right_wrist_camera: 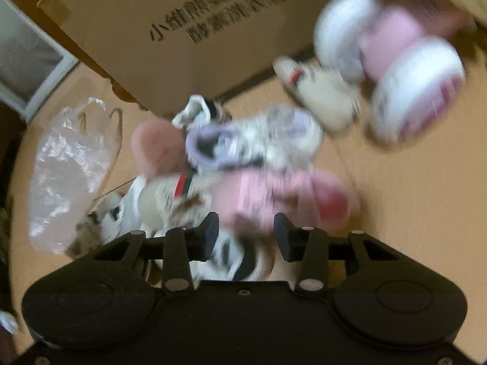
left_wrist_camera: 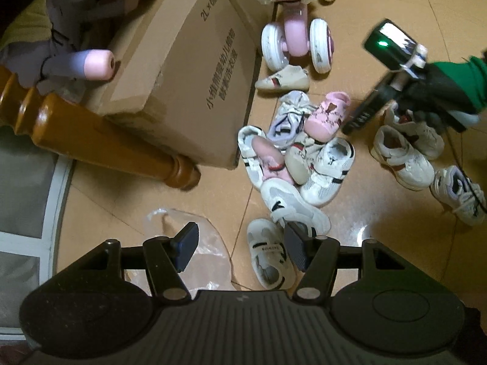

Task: Organize scattered shoes
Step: 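Reach the right tool into the pile and grasp a white lavender-lined sneaker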

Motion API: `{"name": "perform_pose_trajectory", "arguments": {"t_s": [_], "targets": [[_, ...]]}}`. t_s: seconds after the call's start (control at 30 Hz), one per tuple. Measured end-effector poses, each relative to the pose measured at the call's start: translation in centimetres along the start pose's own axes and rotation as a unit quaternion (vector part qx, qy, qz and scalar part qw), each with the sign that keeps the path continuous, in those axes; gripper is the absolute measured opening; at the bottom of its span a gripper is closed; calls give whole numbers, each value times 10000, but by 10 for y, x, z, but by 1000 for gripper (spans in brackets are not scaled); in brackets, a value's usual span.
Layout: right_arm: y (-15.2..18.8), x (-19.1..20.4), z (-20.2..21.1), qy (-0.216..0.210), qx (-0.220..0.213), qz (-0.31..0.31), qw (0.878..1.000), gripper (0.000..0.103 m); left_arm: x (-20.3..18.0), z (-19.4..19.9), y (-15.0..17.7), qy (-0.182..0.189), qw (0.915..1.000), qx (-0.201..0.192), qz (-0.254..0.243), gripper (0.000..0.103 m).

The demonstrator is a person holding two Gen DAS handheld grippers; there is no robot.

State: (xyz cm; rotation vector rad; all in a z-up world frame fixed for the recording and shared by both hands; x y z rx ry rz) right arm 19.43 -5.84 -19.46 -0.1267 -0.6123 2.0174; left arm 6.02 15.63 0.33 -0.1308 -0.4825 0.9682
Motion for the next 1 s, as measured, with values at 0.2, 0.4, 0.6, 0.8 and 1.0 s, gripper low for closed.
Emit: {"name": "perform_pose_trajectory", "arguments": {"t_s": [0.2, 0.4, 0.6, 0.8, 1.0], "targets": [[-37, -4, -26, 203, 129, 987, 9948, 43, -6, -5, -3, -22, 9998, 104, -156, 61], [-53, 2, -46, 152, 294, 1937, 9805, 43, -11, -11, -7, 44, 9996, 142, -255, 62], [-67, 11, -63, 67, 426, 2790, 9593, 43, -9, -21, -1, 63, 9991, 356, -243, 62], [-77, 35, -89, 70, 690, 3604, 9302, 43, 3, -30, 9, 11, 9985, 541, -112, 62], [-65, 56, -123, 298, 967, 4166, 9035, 43, 7, -32, 9, 89, 9986, 508, -118, 62]]}}
Point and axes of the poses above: each gripper's, at about its wrist camera, not at the fingertips, and z roughly against the way its jaws point, x to its left, y to its underside, the point moved 4 cm from there along -z, roughly the way its jaws point, and after that the axes turned 15 degrees about z, right-handed, at the moved point
